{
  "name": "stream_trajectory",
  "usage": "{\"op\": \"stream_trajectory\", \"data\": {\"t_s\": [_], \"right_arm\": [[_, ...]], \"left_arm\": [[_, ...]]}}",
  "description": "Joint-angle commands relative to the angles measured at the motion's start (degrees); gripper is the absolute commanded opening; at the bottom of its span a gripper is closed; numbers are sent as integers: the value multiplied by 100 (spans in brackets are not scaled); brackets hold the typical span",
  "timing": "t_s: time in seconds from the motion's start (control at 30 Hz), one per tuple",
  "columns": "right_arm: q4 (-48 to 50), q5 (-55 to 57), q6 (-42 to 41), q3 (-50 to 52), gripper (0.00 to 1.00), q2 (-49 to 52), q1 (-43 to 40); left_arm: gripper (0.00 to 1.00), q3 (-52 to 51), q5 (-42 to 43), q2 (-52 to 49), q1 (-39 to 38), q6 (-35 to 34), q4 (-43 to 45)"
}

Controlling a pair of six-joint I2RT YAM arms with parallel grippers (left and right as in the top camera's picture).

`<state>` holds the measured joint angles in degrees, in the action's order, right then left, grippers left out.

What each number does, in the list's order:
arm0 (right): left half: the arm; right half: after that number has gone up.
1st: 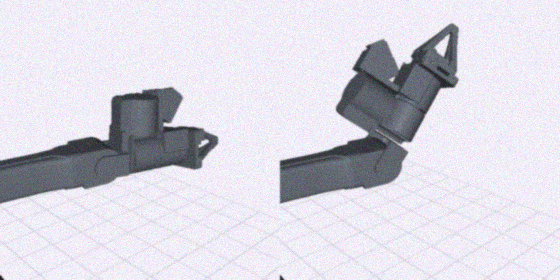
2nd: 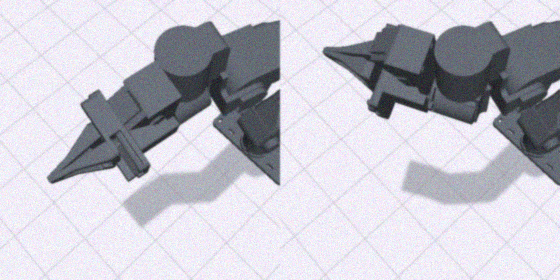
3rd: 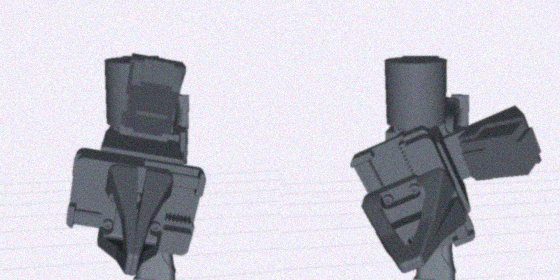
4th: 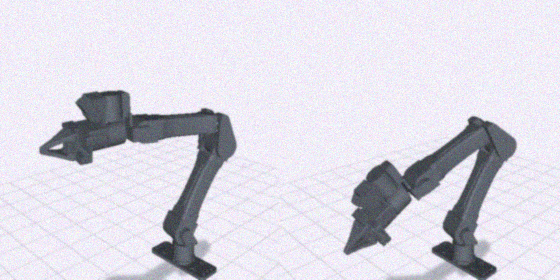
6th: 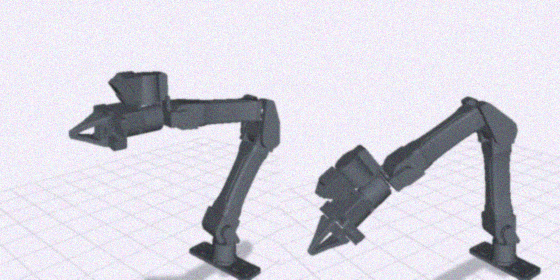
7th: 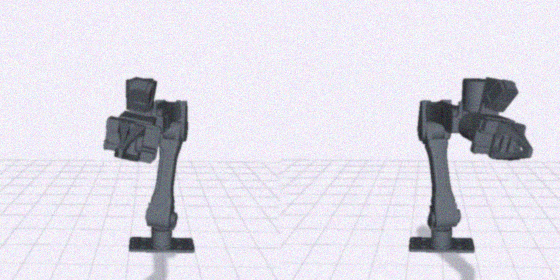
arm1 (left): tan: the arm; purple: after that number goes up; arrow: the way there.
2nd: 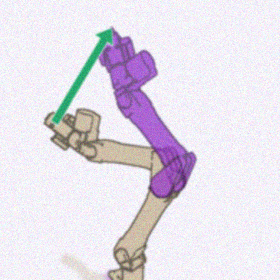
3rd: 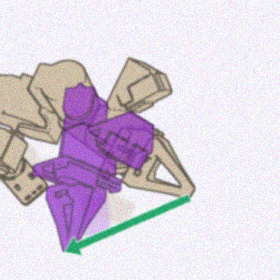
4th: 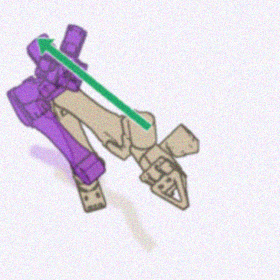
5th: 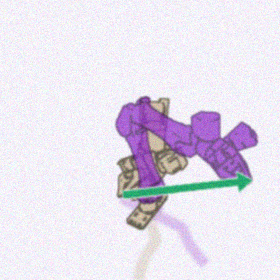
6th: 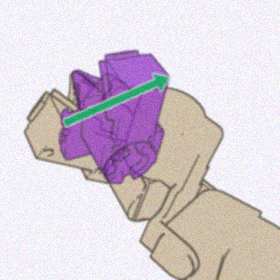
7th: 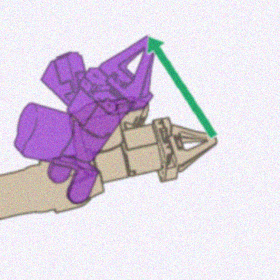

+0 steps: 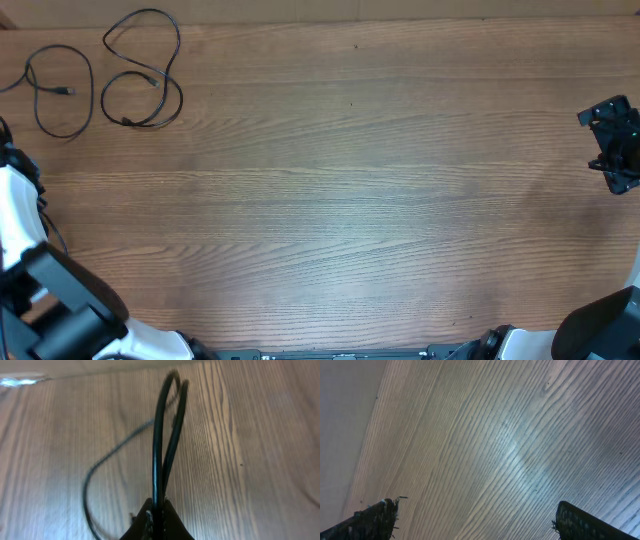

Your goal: Untangle cables

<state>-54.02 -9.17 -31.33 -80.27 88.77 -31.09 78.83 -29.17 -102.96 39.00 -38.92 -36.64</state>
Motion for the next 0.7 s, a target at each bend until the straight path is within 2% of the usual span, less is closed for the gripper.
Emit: {"op": "stream_trajectory", "data": {"t_s": [0.0, 0.07, 0.1, 0.13, 0.2, 0.23, 0.27, 0.3, 0.43, 0.53, 0.67], "right_arm": [[13, -7, -20, -144, 100, -90, -11], [15, -7, -20, -144, 100, -90, -11], [13, -7, -20, -144, 100, -90, -11], [13, -7, -20, -144, 100, -90, -11], [13, -7, -20, -144, 100, -90, -11], [13, -7, -20, -144, 100, -90, -11], [15, -7, -20, -144, 100, -90, -11], [15, -7, -20, -144, 100, -90, -11], [13, -7, -20, -144, 100, -90, -11], [13, -7, -20, -144, 100, -90, -11], [13, -7, -20, -144, 100, -90, -11]], "left_arm": [[5, -79, 105, -614, -61, 551, 398], [7, -76, 511, -901, -74, 553, 581], [12, -76, 785, -1021, -79, 553, 684], [23, -76, 1180, -1134, -96, 553, 868], [56, -72, 1421, -1178, -122, 562, 1117], [68, -42, 1508, -1172, -133, 614, 1222], [81, 48, 1685, -1163, -146, 750, 1279], [100, 240, 1976, -1163, -177, 1038, 1255], [100, 1113, 2472, -1161, -345, 1926, 713], [99, 2262, 2723, -1156, -627, 2603, -74], [100, 3519, 2776, -1134, -1084, 2699, -579]]}}
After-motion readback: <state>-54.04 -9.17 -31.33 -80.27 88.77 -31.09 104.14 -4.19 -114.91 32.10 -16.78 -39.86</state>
